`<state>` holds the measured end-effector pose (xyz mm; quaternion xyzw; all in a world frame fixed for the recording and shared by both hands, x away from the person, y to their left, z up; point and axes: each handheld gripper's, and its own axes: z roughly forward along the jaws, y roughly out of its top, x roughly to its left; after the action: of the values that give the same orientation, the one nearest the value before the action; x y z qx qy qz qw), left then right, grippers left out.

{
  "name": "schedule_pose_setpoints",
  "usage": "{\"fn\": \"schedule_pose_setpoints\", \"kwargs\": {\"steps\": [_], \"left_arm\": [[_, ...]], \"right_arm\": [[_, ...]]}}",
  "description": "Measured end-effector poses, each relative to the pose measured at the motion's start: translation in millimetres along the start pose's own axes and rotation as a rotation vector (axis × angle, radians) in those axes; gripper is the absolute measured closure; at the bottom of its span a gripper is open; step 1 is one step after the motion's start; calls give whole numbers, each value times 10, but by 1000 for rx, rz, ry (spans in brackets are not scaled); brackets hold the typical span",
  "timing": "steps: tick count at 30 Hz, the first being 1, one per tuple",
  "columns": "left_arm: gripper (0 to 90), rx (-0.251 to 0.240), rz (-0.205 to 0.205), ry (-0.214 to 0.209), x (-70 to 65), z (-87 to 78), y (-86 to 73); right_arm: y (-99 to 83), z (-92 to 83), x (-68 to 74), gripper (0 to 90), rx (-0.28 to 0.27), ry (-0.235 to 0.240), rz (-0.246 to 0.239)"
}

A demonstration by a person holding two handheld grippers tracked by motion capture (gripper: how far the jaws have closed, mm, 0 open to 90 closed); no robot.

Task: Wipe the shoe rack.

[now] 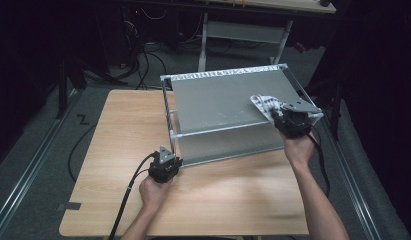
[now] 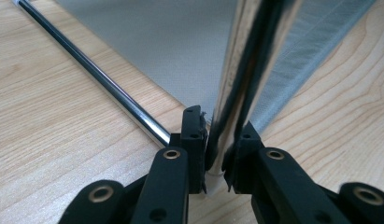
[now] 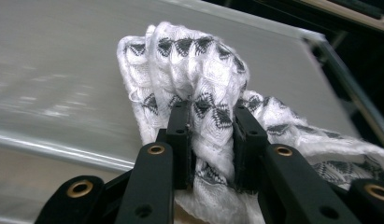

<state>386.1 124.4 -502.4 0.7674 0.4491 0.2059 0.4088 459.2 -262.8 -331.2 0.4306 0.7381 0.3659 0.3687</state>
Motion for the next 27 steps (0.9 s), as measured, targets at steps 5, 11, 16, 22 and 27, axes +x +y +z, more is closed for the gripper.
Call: {"fn": "schedule_pose_setpoints", "kwargs": {"steps": [5, 11, 16, 22, 27], "left_arm": [[794, -2, -2, -2, 2, 2, 0], [793, -2, -5, -6, 2, 7, 2], [793, -2, -7, -12, 5, 9, 3], [792, -1, -5, -15, 8, 13, 9], [795, 18, 10, -12, -5, 43, 51]], "right_arm": [[-88, -18, -391, 727, 30, -112, 76], [-120, -17, -598, 739, 49, -167, 112], [-133, -26, -618, 759, 57, -168, 116], [-100, -61, -411, 760, 44, -99, 65], [-69, -79, -124, 755, 14, -41, 5]]}}
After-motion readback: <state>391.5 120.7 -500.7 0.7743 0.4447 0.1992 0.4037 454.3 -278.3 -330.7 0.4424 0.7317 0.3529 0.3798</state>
